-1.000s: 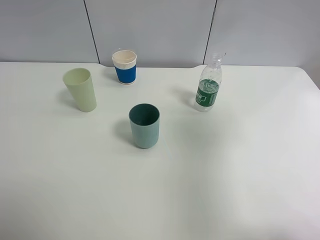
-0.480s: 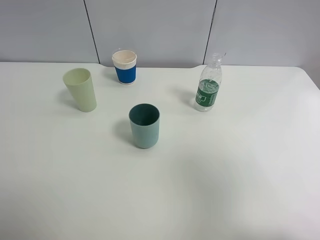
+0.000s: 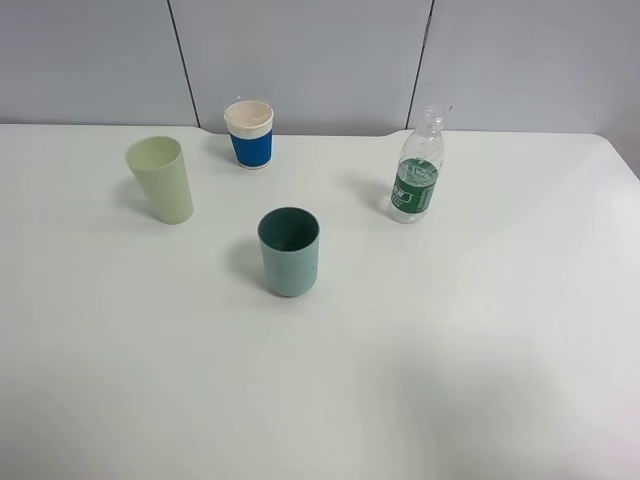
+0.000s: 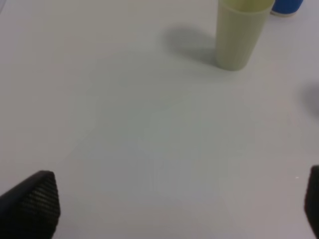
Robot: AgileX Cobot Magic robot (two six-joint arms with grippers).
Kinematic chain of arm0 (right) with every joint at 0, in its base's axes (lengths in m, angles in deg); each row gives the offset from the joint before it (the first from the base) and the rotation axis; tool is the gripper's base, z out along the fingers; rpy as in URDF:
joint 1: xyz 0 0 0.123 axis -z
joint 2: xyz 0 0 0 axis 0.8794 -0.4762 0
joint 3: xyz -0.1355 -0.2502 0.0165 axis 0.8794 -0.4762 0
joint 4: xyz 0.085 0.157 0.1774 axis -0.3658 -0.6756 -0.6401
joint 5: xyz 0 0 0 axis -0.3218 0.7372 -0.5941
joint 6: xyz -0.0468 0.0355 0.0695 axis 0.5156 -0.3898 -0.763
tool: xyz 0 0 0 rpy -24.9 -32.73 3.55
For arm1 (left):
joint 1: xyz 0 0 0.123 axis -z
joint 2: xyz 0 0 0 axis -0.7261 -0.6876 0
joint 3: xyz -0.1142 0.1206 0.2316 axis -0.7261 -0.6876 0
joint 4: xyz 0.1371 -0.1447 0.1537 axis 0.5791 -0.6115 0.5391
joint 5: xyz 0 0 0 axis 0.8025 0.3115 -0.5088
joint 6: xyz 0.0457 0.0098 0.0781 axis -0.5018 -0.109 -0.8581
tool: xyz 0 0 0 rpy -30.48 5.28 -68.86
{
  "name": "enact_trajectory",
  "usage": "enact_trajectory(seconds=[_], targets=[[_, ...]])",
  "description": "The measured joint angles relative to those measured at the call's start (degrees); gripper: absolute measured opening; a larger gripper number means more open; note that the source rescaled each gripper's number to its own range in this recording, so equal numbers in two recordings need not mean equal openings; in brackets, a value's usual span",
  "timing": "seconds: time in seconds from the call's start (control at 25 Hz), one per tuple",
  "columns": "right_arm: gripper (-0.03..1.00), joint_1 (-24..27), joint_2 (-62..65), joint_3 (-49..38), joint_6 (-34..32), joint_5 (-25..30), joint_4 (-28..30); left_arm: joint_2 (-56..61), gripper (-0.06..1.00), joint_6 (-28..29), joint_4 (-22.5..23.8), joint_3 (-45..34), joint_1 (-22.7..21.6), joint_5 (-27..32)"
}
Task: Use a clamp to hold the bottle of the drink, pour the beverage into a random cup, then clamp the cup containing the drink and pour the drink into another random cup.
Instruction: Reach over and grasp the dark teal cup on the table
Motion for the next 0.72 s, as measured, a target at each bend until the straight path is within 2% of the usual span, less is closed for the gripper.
enact_trajectory(seconds=[0.2,0.72], targets=[[1.00,0.0,0.0,-4.6,0.0,2.8,-3.3,0.0,1.00,0.0,0.0,0.0,0.0,0.0],[1.00,0.0,0.0,-4.9,0.0,3.0,-3.3,0.0,1.00,0.0,0.0,0.0,0.0,0.0]])
